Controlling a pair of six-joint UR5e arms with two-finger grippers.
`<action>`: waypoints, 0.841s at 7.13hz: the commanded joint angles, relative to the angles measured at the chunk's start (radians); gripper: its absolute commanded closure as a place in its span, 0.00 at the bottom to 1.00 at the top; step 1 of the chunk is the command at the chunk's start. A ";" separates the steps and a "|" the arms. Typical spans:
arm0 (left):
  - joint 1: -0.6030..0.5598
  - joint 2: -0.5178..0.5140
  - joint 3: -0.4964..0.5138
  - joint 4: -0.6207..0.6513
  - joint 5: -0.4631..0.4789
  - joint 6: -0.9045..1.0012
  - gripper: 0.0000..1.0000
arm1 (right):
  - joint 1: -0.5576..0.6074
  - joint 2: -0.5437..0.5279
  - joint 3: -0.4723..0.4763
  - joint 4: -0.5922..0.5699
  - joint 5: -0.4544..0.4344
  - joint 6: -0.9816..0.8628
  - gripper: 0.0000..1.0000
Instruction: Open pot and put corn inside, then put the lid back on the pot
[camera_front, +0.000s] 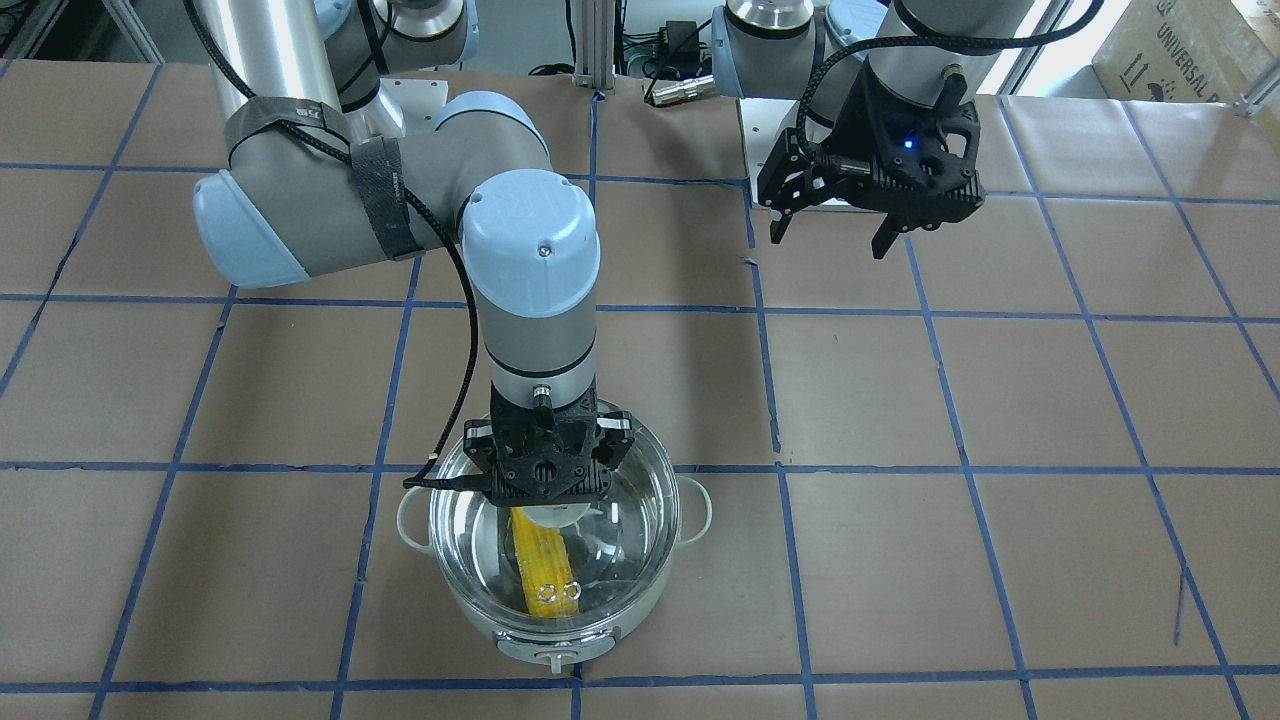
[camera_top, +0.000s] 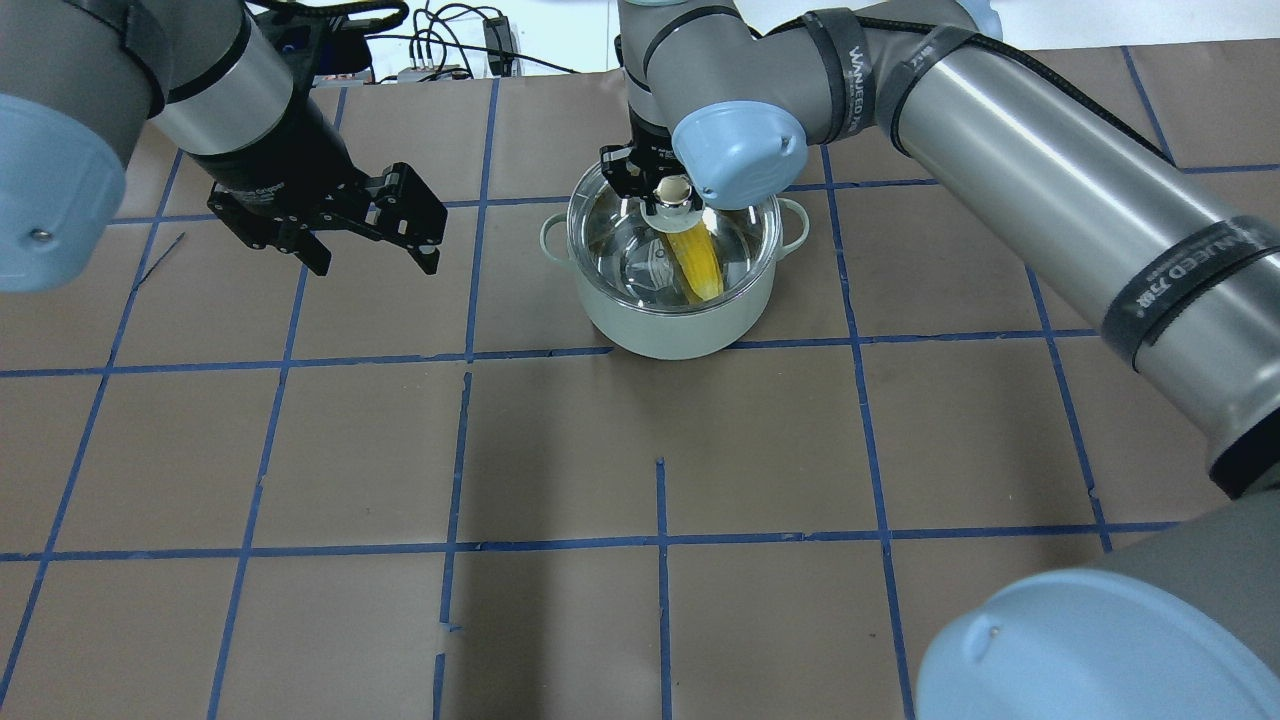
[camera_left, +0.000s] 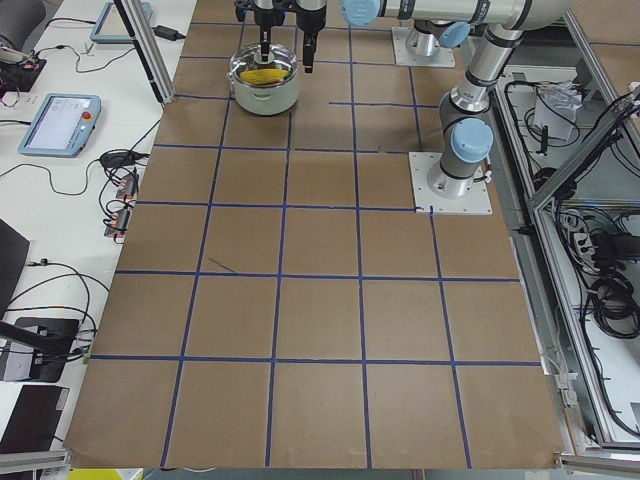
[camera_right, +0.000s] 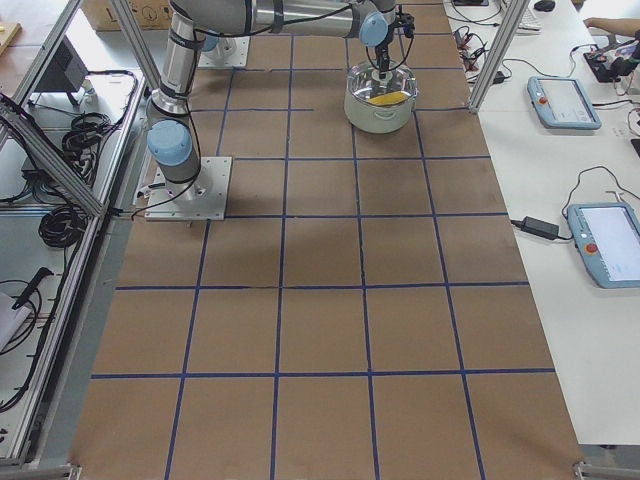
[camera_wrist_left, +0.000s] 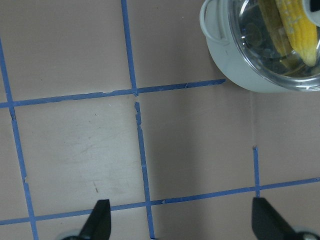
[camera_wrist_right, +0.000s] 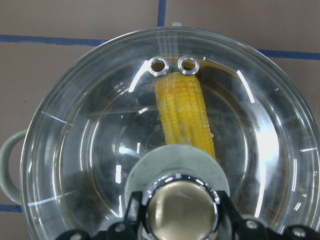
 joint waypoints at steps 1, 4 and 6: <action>0.011 0.012 0.004 0.002 0.001 0.005 0.00 | 0.000 0.001 -0.001 -0.006 0.000 0.000 0.66; 0.014 0.006 -0.013 0.069 0.011 0.005 0.00 | -0.003 0.002 -0.003 -0.007 0.000 0.000 0.44; 0.015 0.009 -0.045 0.123 0.019 -0.022 0.00 | -0.003 0.004 -0.003 -0.007 0.000 0.018 0.06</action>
